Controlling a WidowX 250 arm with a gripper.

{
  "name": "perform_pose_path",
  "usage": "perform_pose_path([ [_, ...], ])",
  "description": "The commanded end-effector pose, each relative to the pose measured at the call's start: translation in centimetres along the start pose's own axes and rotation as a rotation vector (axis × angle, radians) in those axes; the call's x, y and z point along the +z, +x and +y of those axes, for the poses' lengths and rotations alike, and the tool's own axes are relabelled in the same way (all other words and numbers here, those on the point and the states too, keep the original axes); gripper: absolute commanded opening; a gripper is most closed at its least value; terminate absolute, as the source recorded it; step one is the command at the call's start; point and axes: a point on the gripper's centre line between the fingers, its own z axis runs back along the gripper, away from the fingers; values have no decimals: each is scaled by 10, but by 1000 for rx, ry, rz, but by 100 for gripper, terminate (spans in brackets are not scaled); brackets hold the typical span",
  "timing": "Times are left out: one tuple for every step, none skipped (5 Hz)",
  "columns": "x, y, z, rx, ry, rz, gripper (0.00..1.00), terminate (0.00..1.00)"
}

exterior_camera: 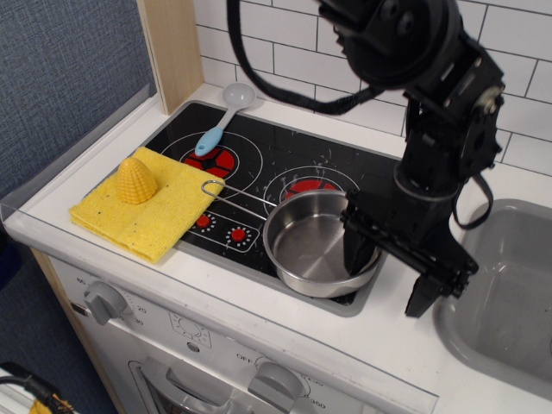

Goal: Move the pot from the front right to the back right corner.

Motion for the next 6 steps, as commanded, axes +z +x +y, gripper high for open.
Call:
perform_pose_path([
  [10, -3, -6, -13, 0, -27, 0, 0],
  [11, -3, -8, -29, -5, -25, 0, 0],
  [17, -4, -8, -38, -3, -43, 0, 0],
  [26, -3, -9, -62, -5, -62, 0, 0],
  [50, 17, -12, -153, 0, -129, 0, 0],
  [65, 44, -5, -228, 17, -157, 0, 0],
])
